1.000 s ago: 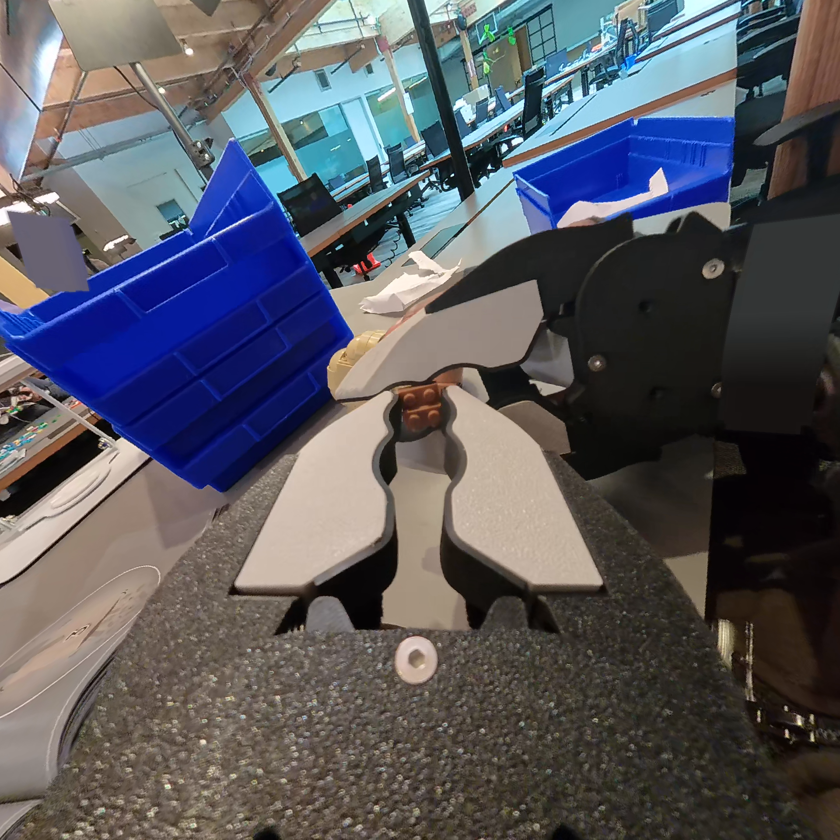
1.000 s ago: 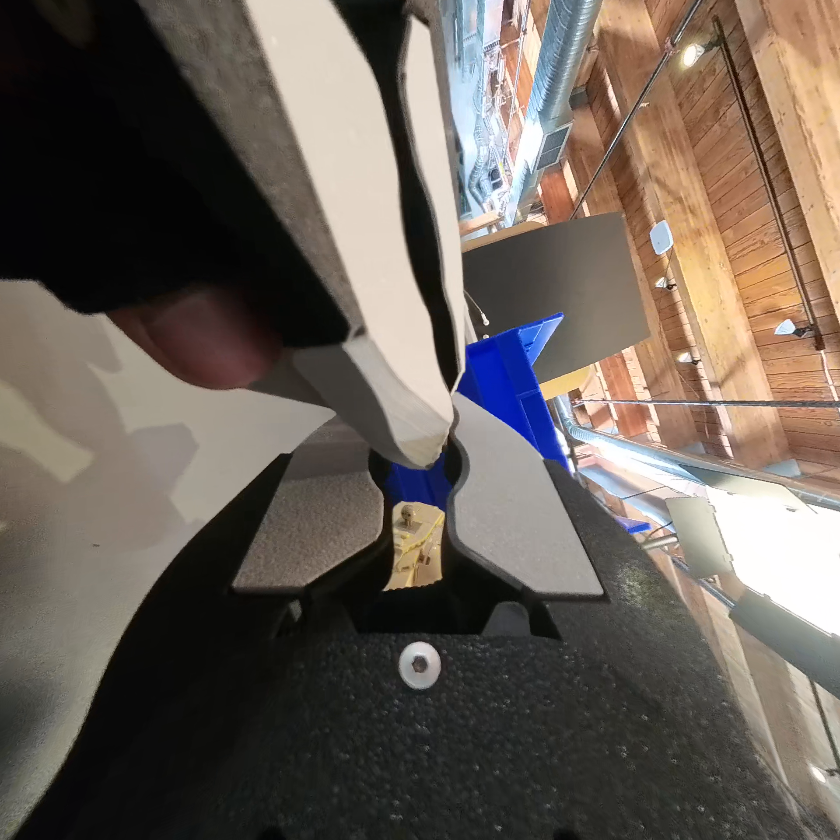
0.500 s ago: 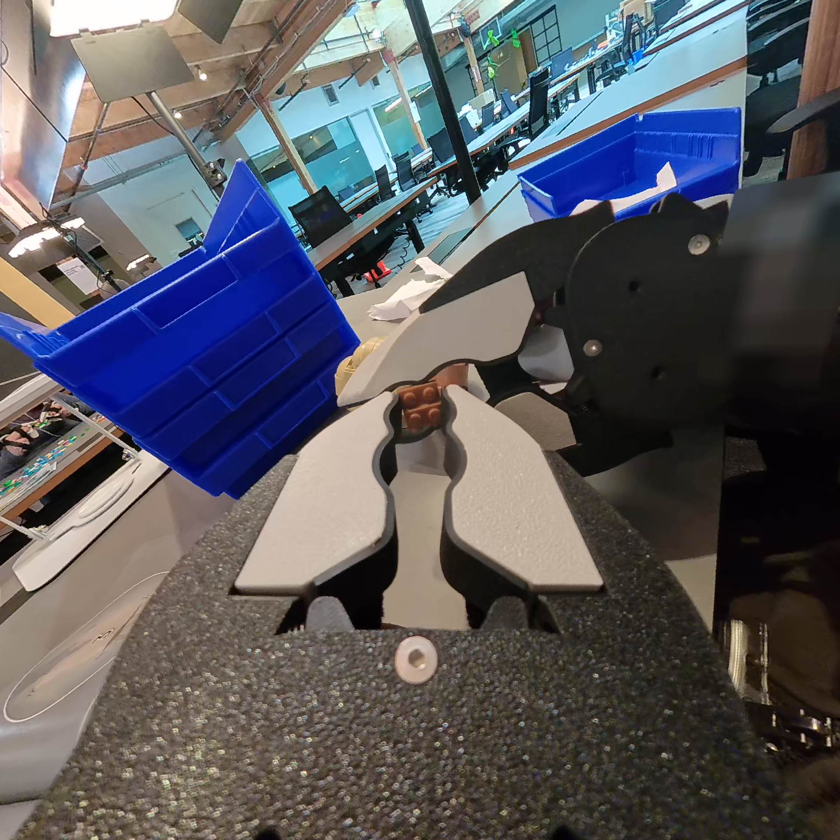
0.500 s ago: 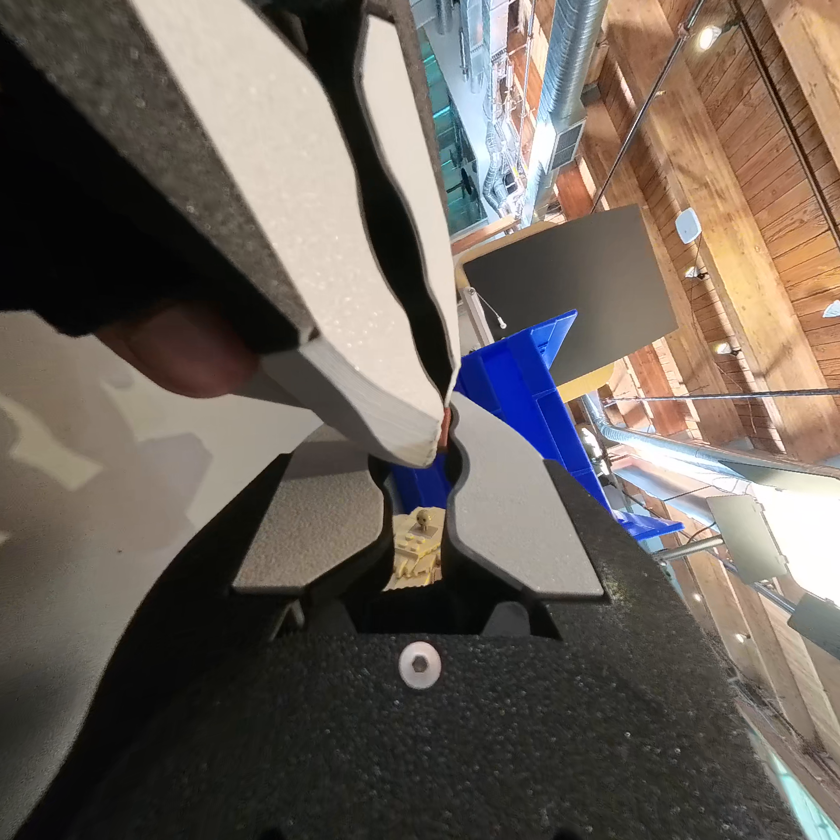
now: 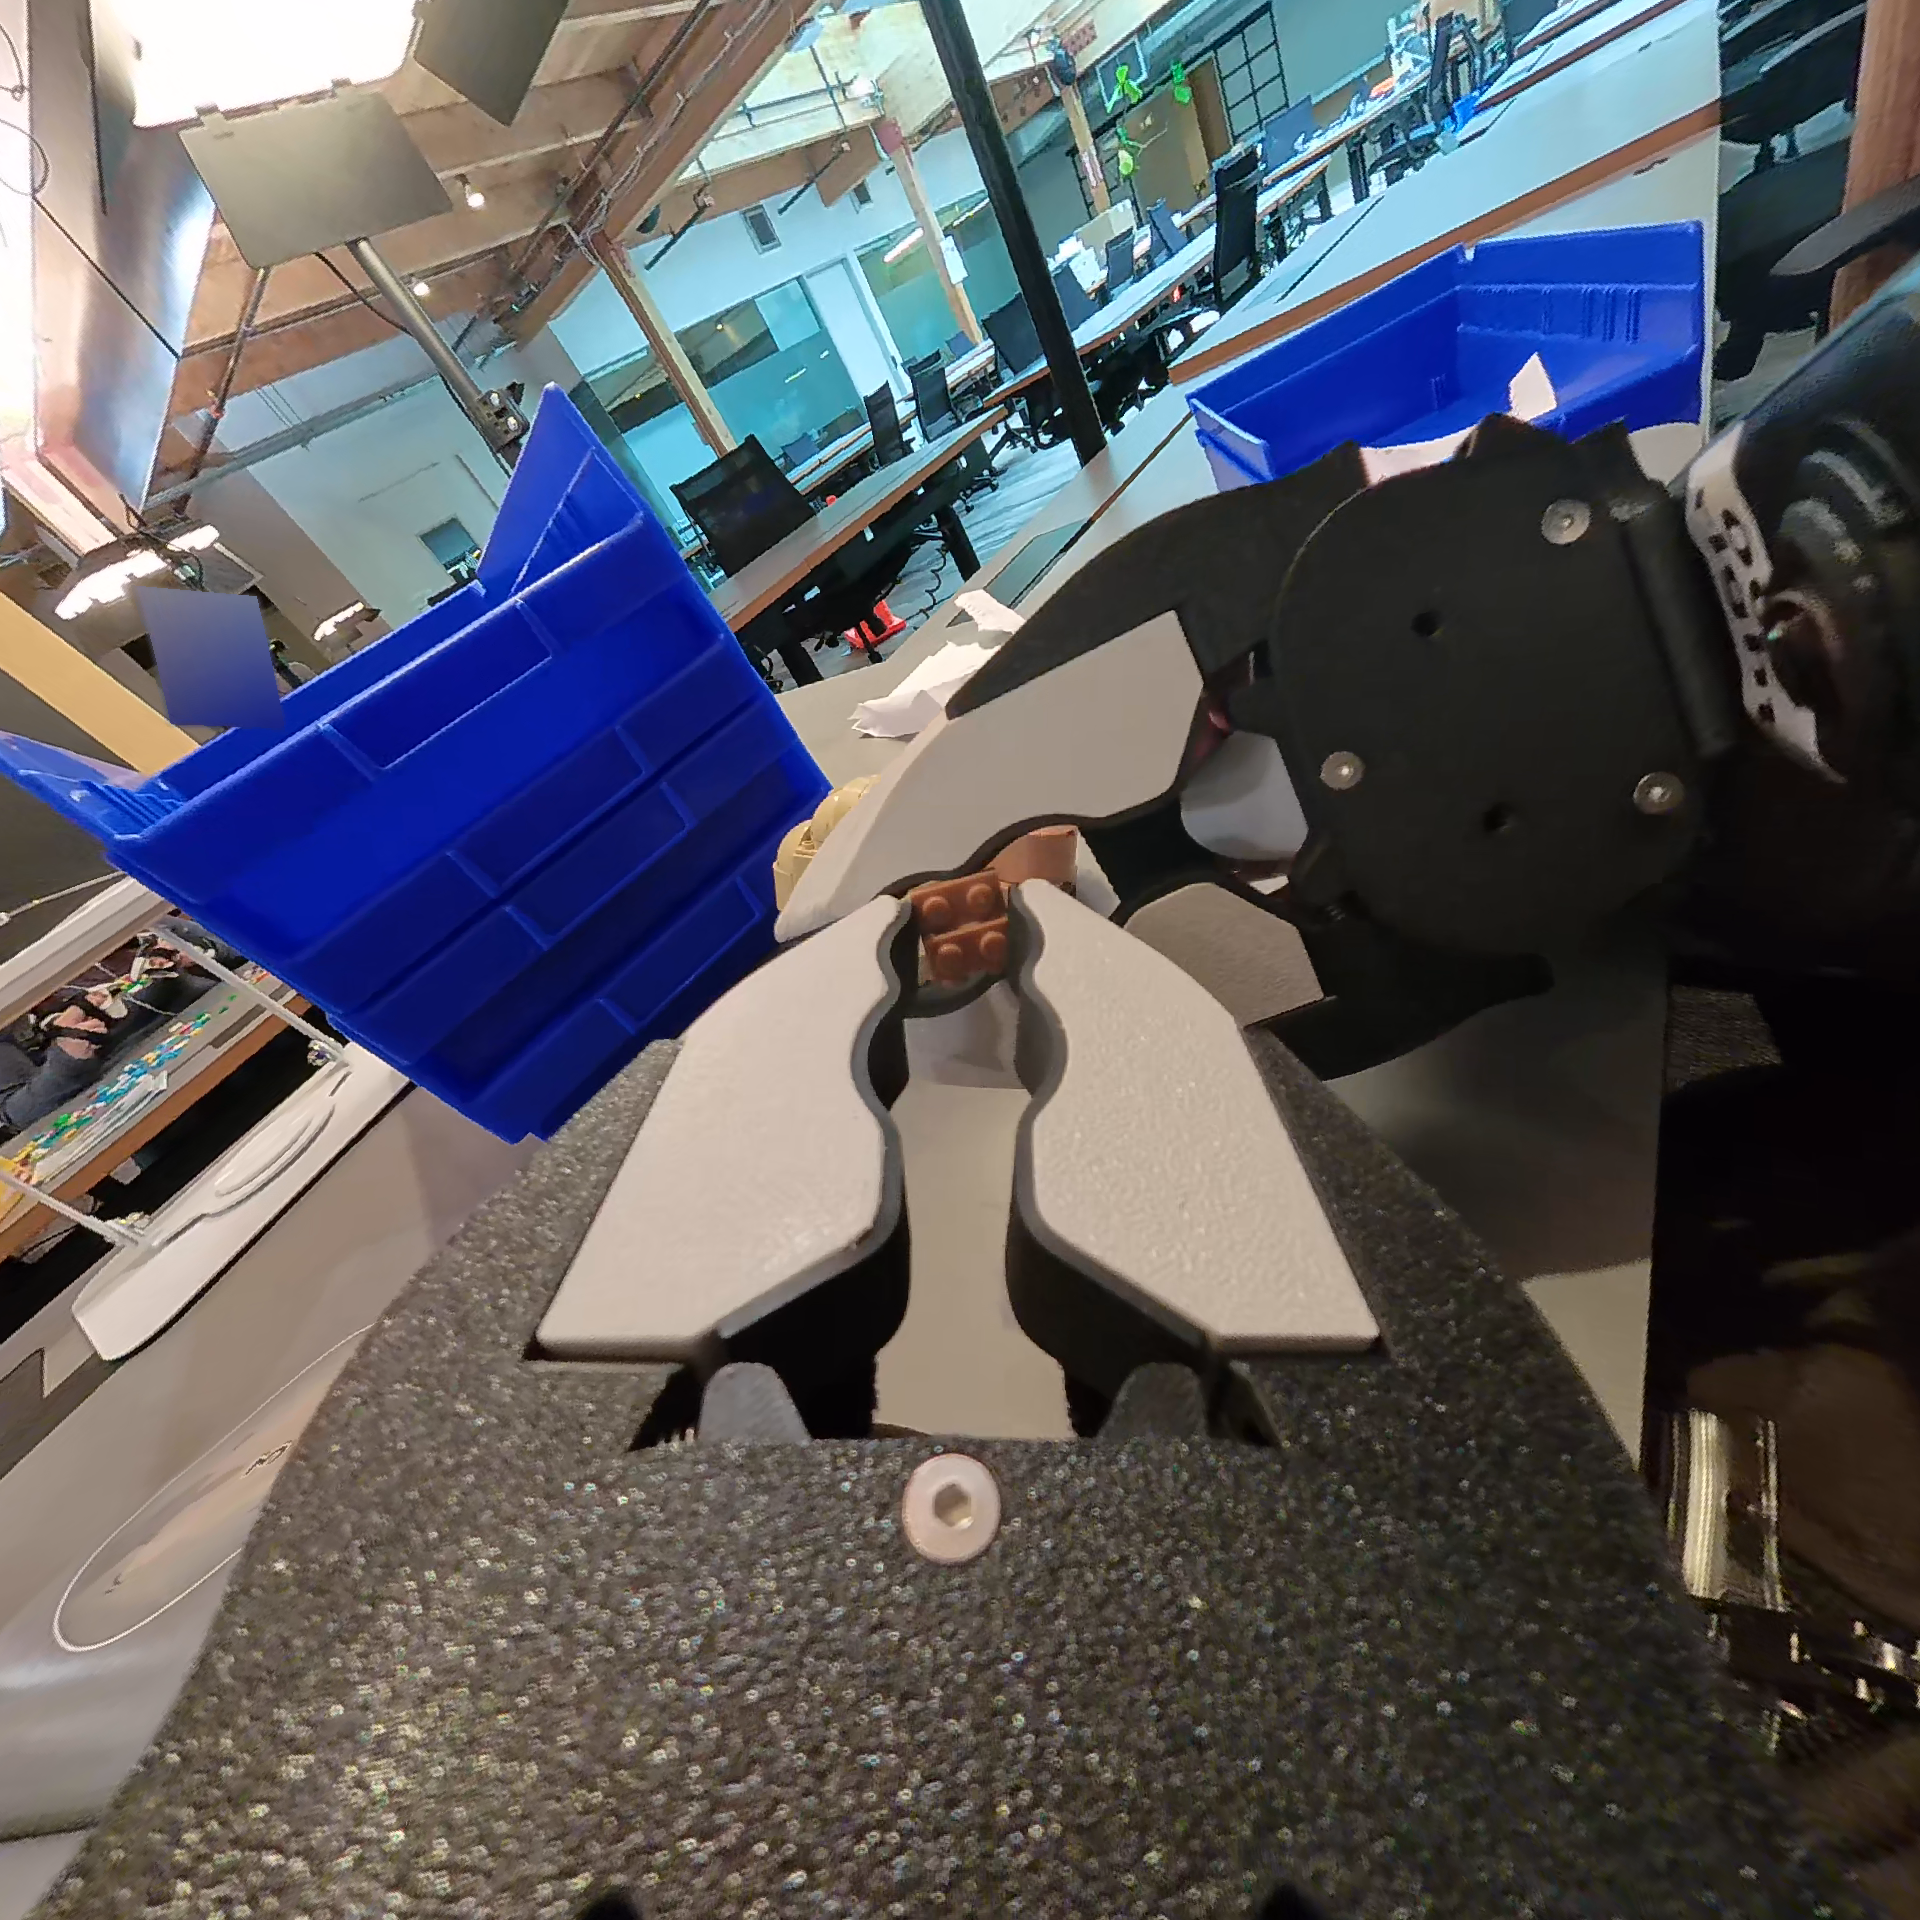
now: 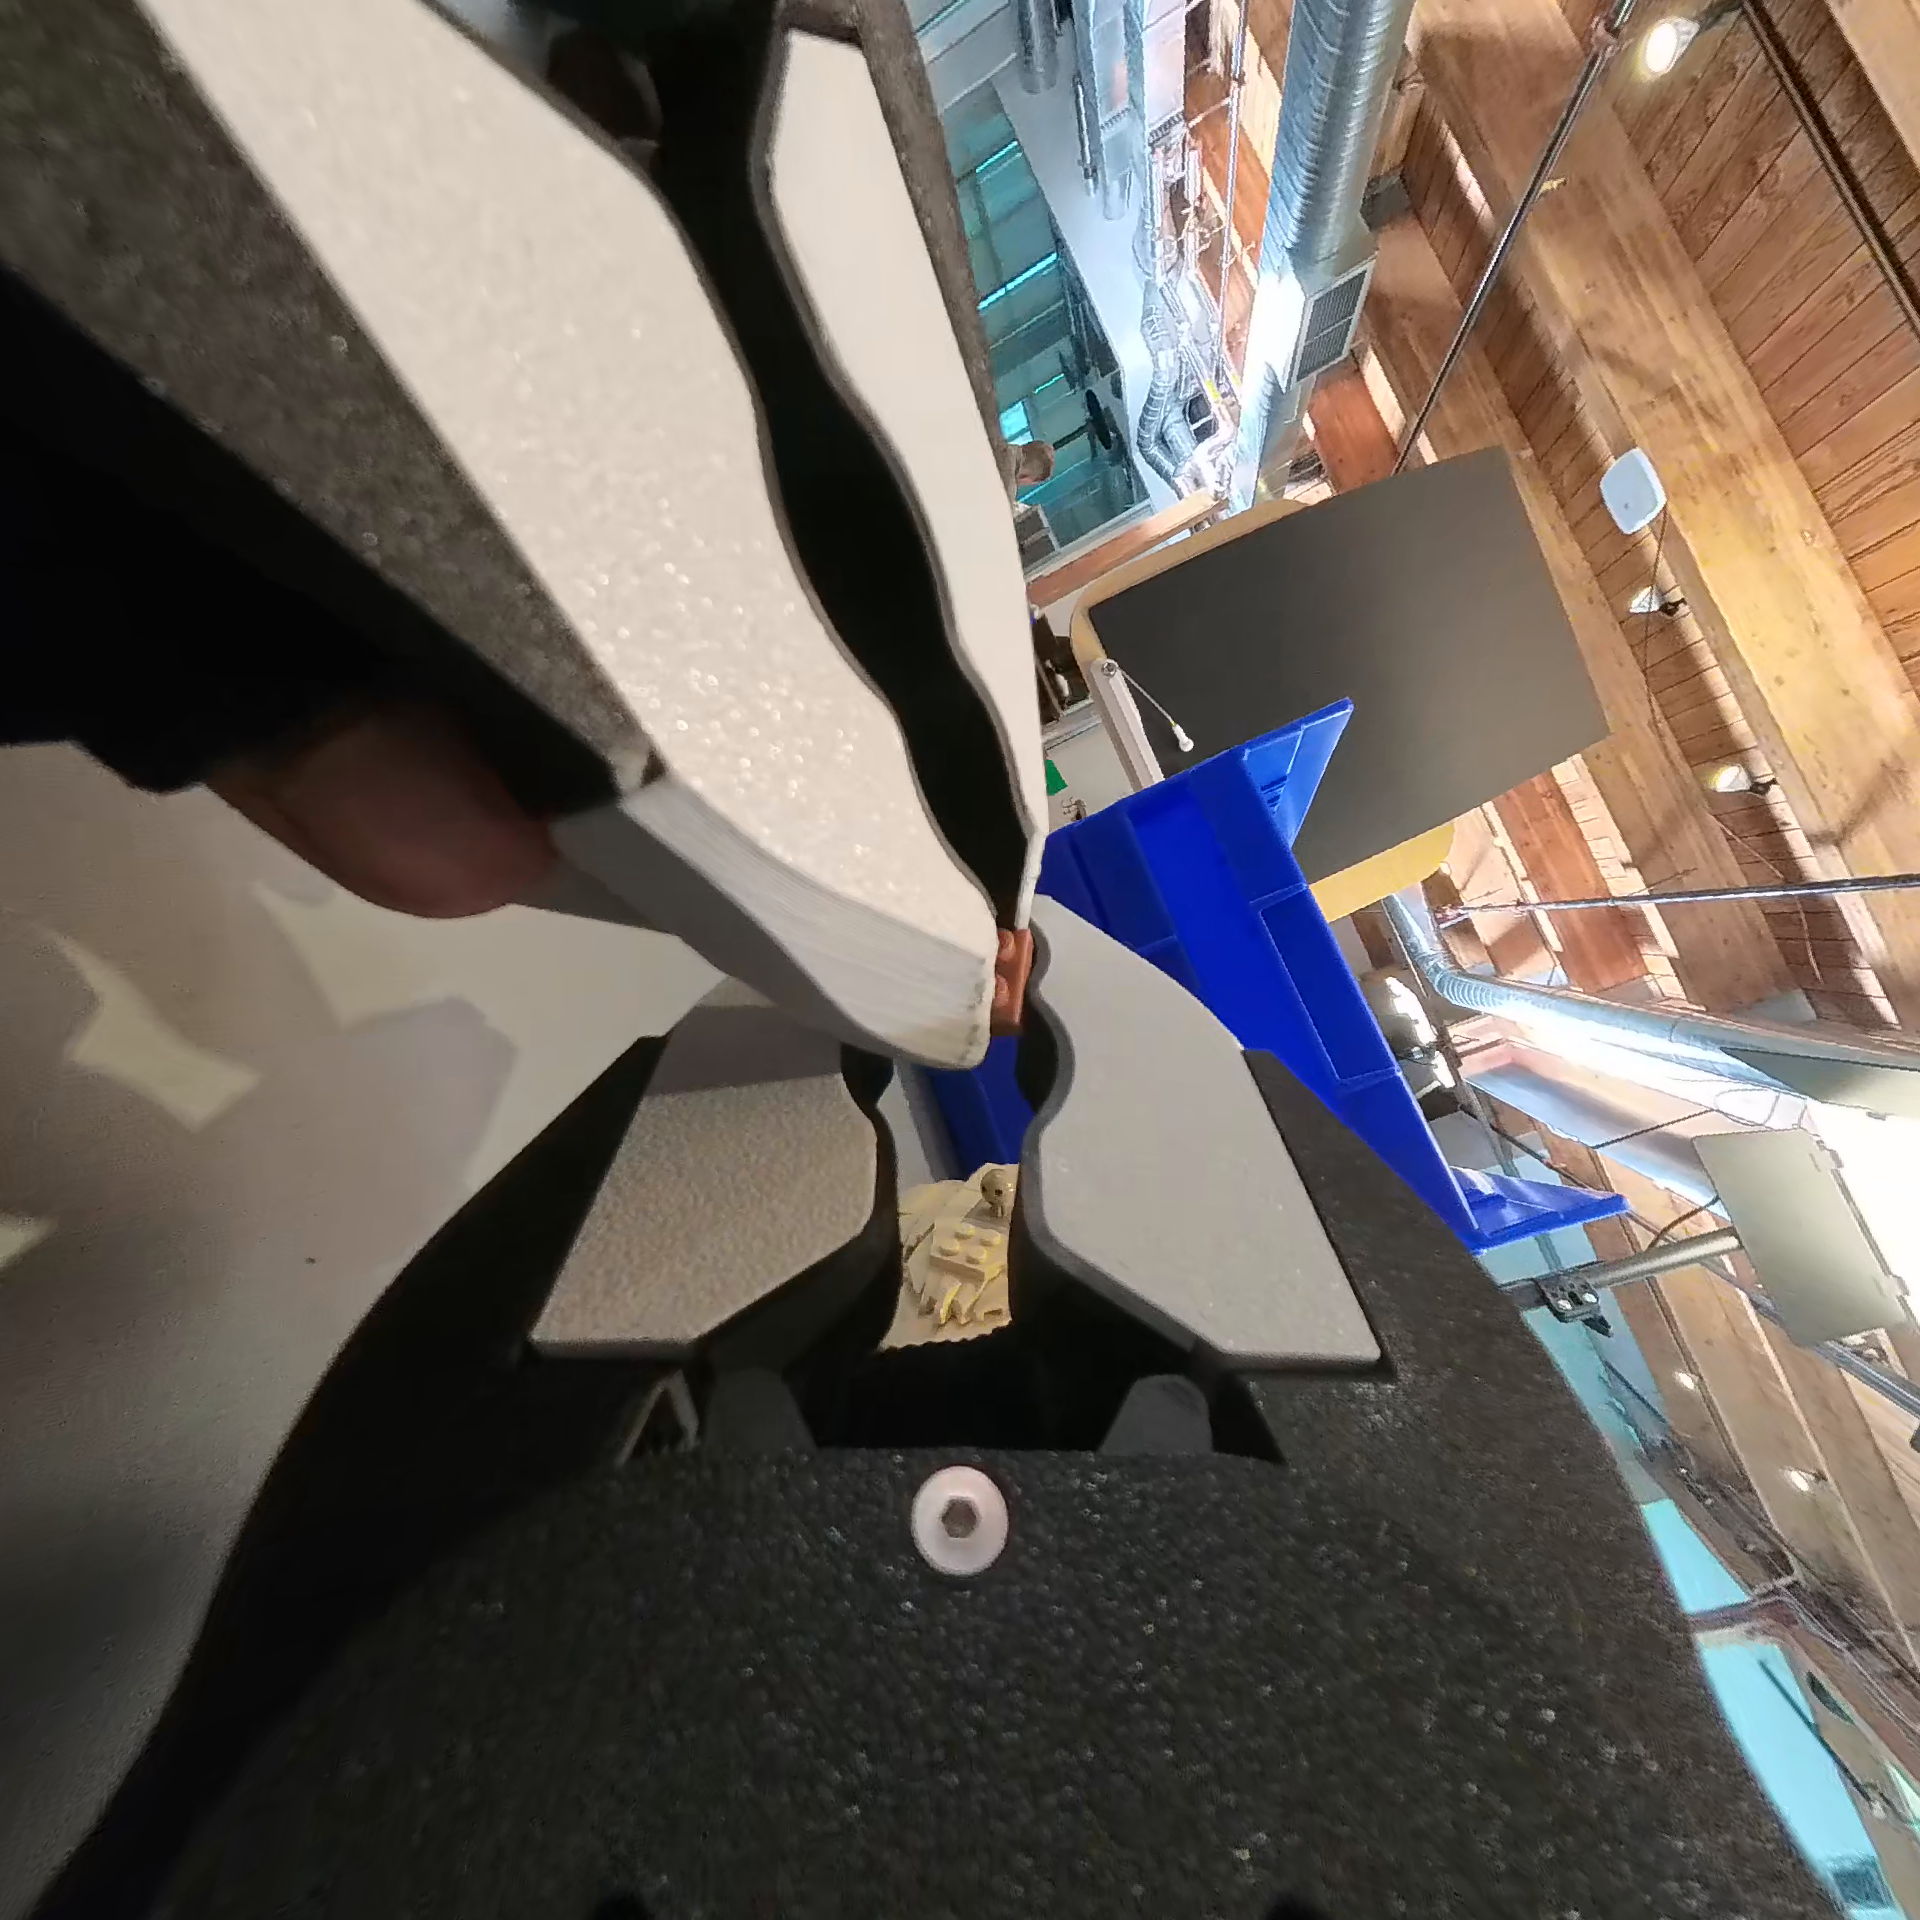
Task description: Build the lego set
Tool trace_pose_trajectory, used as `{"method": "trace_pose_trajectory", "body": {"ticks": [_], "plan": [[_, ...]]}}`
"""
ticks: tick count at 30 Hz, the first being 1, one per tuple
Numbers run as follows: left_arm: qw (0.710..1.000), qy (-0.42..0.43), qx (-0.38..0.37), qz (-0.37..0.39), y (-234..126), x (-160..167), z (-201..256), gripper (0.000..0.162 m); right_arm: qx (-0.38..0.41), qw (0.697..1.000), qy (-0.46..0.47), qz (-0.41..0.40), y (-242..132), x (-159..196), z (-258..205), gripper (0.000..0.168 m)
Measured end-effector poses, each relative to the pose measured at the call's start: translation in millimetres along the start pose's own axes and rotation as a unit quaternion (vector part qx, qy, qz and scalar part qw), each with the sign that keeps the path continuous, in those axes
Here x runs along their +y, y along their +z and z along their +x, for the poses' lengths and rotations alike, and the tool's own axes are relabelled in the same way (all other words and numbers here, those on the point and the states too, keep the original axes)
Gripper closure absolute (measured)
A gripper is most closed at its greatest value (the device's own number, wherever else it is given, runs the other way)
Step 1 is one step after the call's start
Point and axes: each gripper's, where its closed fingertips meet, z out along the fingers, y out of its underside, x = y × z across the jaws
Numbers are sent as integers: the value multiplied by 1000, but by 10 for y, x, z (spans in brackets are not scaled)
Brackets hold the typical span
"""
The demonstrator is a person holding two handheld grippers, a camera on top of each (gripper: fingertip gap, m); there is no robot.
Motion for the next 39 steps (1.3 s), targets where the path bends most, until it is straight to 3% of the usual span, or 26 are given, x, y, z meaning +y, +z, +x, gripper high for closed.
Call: {"method": "trace_pose_trajectory", "body": {"ticks": [1,39], "plan": [[1000,0,0,0,-1,-1,0,146,-1,1000,2,1,0,-2,0,149],[999,33,-19,-5,11,-2,-9,146,-18,999,31,-20,12,44,-20,151]]}}
